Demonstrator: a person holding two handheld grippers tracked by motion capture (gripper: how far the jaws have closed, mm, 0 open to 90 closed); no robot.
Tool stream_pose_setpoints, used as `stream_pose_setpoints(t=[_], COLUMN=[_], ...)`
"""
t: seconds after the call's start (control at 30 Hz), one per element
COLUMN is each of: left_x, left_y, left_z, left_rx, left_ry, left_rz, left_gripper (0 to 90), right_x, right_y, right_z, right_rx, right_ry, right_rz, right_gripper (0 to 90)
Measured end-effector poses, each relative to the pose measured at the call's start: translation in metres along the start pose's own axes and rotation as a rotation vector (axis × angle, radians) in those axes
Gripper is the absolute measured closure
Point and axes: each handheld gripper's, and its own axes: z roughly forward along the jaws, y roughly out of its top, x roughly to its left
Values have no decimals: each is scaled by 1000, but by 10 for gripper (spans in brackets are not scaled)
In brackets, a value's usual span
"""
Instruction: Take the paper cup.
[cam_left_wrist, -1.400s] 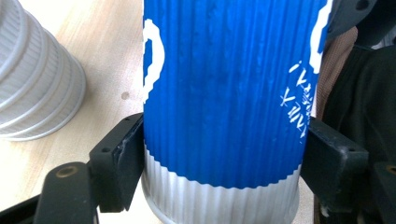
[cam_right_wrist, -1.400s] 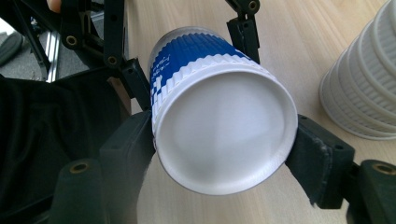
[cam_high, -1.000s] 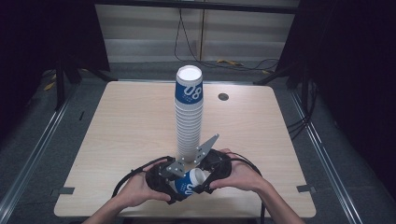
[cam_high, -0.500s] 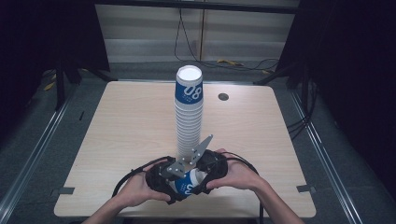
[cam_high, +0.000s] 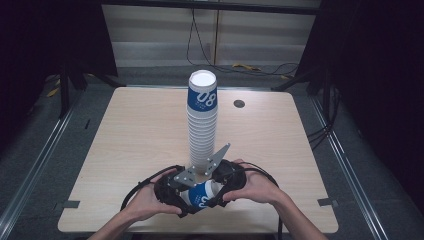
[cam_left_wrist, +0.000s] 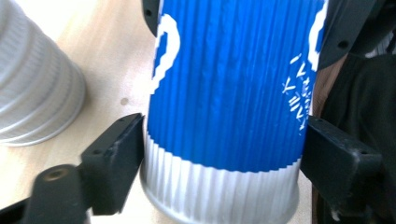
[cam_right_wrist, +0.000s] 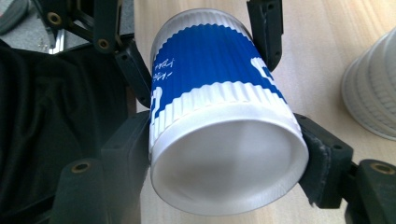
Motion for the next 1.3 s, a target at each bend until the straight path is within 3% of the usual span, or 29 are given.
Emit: stream_pose_setpoints(t=[0.23,0.33,0.7,0.8,0.9,1.0,1.13,1.3], left_x=[3,7,17,20,23,24,23,22], left_y=[-3,-5,-15,-18,-20,-22,-21,-20], left_z=[-7,-8,-26,-30,-32,-33,-35,-38], left_rx=[-61,-70,-252,-288,-285,-311,-333,-362], left_ry=[18,29,17,0,10,-4,8,6], left_rz=[-16,-57,-137,-171,-187,-202,-191,-192], left_gripper=[159,160,171,160,164,167,165,164], right_x=[-1,-4,-6,-4,-3,-4,-3,-2], right_y=[-4,-7,-22,-27,-32,-37,-43,-49], right_z=[-1,-2,-4,-6,-10,-13,-16,-21], right_rx=[-4,-15,-57,-86,-123,-154,-214,-300], right_ry=[-23,-38,-64,-90,-115,-129,-149,-156], right_rz=[14,22,66,84,102,108,109,155], right_gripper=[284,282,281,281,281,281,281,281])
